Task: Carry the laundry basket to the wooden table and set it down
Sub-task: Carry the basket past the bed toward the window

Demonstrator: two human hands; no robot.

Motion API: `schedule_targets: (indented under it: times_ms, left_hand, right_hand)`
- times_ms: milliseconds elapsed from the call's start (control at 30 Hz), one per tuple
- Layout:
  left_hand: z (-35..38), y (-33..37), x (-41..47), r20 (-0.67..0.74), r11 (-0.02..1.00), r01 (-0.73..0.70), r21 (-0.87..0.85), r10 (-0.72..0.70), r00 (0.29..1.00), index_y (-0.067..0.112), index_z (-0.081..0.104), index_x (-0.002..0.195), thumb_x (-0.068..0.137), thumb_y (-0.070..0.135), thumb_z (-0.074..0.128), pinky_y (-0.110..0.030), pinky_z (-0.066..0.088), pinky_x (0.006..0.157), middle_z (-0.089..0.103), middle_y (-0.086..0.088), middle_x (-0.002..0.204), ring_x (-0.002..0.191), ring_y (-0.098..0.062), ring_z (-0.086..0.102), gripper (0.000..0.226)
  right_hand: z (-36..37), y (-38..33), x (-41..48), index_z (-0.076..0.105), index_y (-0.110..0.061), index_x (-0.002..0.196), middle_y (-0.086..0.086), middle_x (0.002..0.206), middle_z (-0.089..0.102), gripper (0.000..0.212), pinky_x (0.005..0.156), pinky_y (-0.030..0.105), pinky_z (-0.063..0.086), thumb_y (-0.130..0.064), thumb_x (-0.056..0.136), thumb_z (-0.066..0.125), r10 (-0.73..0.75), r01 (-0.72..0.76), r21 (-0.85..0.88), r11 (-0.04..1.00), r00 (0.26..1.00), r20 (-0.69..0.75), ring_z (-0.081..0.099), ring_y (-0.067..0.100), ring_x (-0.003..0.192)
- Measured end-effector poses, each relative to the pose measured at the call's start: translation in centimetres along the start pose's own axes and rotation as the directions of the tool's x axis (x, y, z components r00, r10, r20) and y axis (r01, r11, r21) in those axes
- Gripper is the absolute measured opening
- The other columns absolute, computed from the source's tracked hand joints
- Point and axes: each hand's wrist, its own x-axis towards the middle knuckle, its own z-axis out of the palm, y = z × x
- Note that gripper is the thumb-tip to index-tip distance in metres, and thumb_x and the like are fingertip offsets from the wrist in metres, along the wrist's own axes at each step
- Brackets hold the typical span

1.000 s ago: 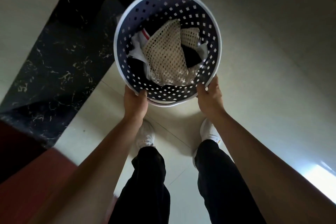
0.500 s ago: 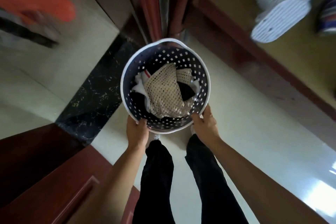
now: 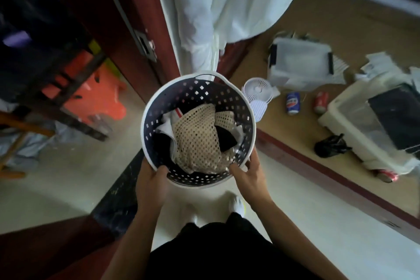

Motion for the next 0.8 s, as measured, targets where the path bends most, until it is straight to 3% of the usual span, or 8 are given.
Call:
schedule_targets:
  times_ms: [100, 233, 333, 433, 533, 600, 700, 800]
  left_hand:
    - [-1.0, 3.2, -1.1, 0.067, 0.991, -0.116, -0.060, 0.120, 0.991, 0.025, 0.067, 0.117, 0.088, 0.009, 0.057, -0.037, 0.050, 0.078, 0.072, -0.001, 0.104, 0.095, -0.019, 0.067, 0.035]
    - [-1.4, 5.7, -1.2, 0.172, 0.977, -0.173, -0.126, 0.193, 0.966, 0.031, 0.066, 0.111, 0.091, 0.002, 0.057, -0.037, 0.049, 0.085, 0.071, 0.008, 0.103, 0.098, -0.015, 0.066, 0.036]
    - [-1.7, 5.9, -0.2, 0.269, 0.974, -0.186, -0.130, 0.216, 0.939, 0.025, 0.067, 0.102, 0.088, 0.006, 0.061, -0.034, 0.047, 0.076, 0.069, 0.003, 0.094, 0.092, -0.021, 0.064, 0.024]
    - [-1.4, 5.8, -0.3, 0.386, 0.965, -0.231, -0.127, 0.263, 0.884, 0.013, 0.068, 0.117, 0.074, 0.016, 0.062, -0.035, 0.047, 0.078, 0.072, -0.002, 0.099, 0.099, -0.024, 0.065, 0.044]
    - [0.5, 5.6, -1.9, 0.511, 0.952, -0.284, -0.112, 0.300, 0.806, 0.013, 0.065, 0.128, 0.075, 0.012, 0.061, -0.033, 0.048, 0.081, 0.072, -0.004, 0.110, 0.106, -0.023, 0.065, 0.053]
    - [2.3, 5.4, -3.9, 0.611, 0.941, -0.326, -0.088, 0.310, 0.728, 0.018, 0.064, 0.130, 0.074, 0.012, 0.062, -0.037, 0.050, 0.089, 0.072, -0.006, 0.120, 0.112, -0.026, 0.065, 0.056]
    - [5.4, 5.0, -8.7, 0.757, 0.912, -0.408, -0.046, 0.299, 0.581, 0.023, 0.064, 0.130, 0.075, 0.012, 0.064, -0.040, 0.051, 0.091, 0.072, -0.005, 0.120, 0.110, -0.026, 0.066, 0.056]
    - [8.9, 4.2, -14.6, 0.874, 0.881, -0.471, -0.034, 0.255, 0.413, 0.018, 0.060, 0.131, 0.077, 0.011, 0.065, -0.040, 0.054, 0.088, 0.071, -0.008, 0.118, 0.104, -0.024, 0.066, 0.055]
  right_hand:
    - [-1.3, -2.2, -1.8, 0.050, -0.036, 0.156, -0.004, 0.140, 0.070, 0.075, 0.080, 0.000, 0.050, -0.017, 0.086, 0.069, -0.093, 0.097, 0.084, 0.992, 0.994, -0.053, 0.065, 0.015, 0.127]
    - [-1.5, -3.5, -4.2, 0.056, -0.037, 0.151, -0.006, 0.137, 0.073, 0.074, 0.092, 0.021, 0.053, -0.027, 0.078, 0.066, -0.104, 0.133, 0.172, 0.976, 0.981, -0.165, 0.066, 0.019, 0.127]
    - [-0.8, -3.0, -6.8, 0.058, -0.039, 0.148, -0.005, 0.130, 0.075, 0.072, 0.091, 0.027, 0.053, -0.022, 0.078, 0.064, -0.064, 0.131, 0.234, 0.963, 0.959, -0.276, 0.068, 0.017, 0.118]
    - [0.2, -1.8, -9.8, 0.057, -0.034, 0.150, -0.003, 0.125, 0.078, 0.073, 0.093, 0.028, 0.059, -0.019, 0.079, 0.064, 0.000, 0.125, 0.286, 0.950, 0.916, -0.401, 0.072, 0.014, 0.114]
    - [-0.1, 0.1, -13.3, 0.061, -0.026, 0.146, -0.002, 0.121, 0.081, 0.067, 0.096, 0.034, 0.061, -0.013, 0.081, 0.064, 0.057, 0.150, 0.327, 0.933, 0.836, -0.546, 0.074, 0.016, 0.115]
    - [-1.0, 1.5, -16.3, 0.062, -0.025, 0.144, -0.007, 0.119, 0.080, 0.062, 0.090, 0.025, 0.059, -0.013, 0.083, 0.066, 0.128, 0.149, 0.369, 0.918, 0.767, -0.629, 0.074, 0.011, 0.112]
    - [-3.0, 3.7, -21.5, 0.060, -0.035, 0.137, -0.009, 0.120, 0.077, 0.055, 0.079, 0.011, 0.057, -0.003, 0.093, 0.068, 0.232, 0.175, 0.422, 0.889, 0.624, -0.746, 0.072, 0.011, 0.107]
    - [-5.4, 6.7, -26.8, 0.060, -0.038, 0.127, -0.012, 0.118, 0.074, 0.055, 0.075, 0.010, 0.056, 0.007, 0.096, 0.062, 0.342, 0.219, 0.481, 0.849, 0.468, -0.815, 0.070, 0.015, 0.107]
